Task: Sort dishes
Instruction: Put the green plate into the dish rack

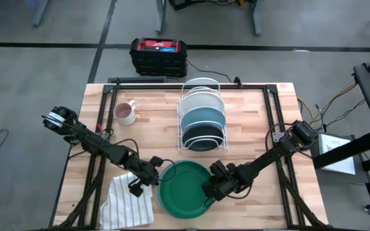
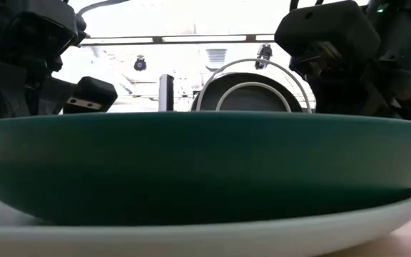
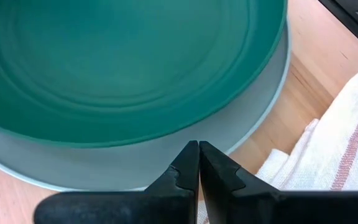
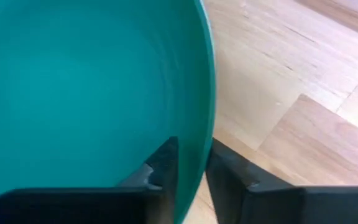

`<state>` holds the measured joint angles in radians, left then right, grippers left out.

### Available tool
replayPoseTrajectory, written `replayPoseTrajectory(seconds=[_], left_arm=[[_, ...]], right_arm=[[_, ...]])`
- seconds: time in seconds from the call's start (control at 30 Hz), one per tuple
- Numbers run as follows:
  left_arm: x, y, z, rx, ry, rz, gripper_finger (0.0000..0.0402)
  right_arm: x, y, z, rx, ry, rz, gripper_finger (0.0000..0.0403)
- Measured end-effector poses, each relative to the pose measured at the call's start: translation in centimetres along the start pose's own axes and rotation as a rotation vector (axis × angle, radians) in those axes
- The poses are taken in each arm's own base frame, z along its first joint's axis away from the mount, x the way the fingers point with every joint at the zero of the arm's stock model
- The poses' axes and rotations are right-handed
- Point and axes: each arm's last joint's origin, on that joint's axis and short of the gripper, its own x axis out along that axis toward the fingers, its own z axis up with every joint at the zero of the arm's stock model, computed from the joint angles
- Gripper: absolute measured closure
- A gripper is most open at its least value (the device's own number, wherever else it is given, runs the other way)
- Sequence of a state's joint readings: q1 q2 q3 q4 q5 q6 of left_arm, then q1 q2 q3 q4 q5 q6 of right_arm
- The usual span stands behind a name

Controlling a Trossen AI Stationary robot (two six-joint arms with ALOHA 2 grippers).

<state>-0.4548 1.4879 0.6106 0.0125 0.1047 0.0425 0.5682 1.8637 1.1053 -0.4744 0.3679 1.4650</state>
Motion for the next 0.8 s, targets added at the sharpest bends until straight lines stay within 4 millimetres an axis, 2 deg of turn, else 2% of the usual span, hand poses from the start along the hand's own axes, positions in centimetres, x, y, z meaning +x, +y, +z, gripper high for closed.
replayPoseTrajectory(seconds=[0.2, 0.5, 0.8], left_arm=[[0.0, 0.0, 0.0, -0.003, -0.001, 0.0, 0.0401], [-1.3, -0.1, 0.2, -0.023, -0.007, 0.006, 0.0401], [-3.1, -0.2, 0.7, -0.019, -0.049, 0.029, 0.0401]], right_arm=[[-0.1, 0.0, 0.1, -0.004, -0.027, 0.003, 0.0395], [-1.1, 0.3, 0.5, -0.032, -0.028, 0.007, 0.04], [-3.8, 0.4, 1.8, -0.072, -0.11, 0.054, 0.04]])
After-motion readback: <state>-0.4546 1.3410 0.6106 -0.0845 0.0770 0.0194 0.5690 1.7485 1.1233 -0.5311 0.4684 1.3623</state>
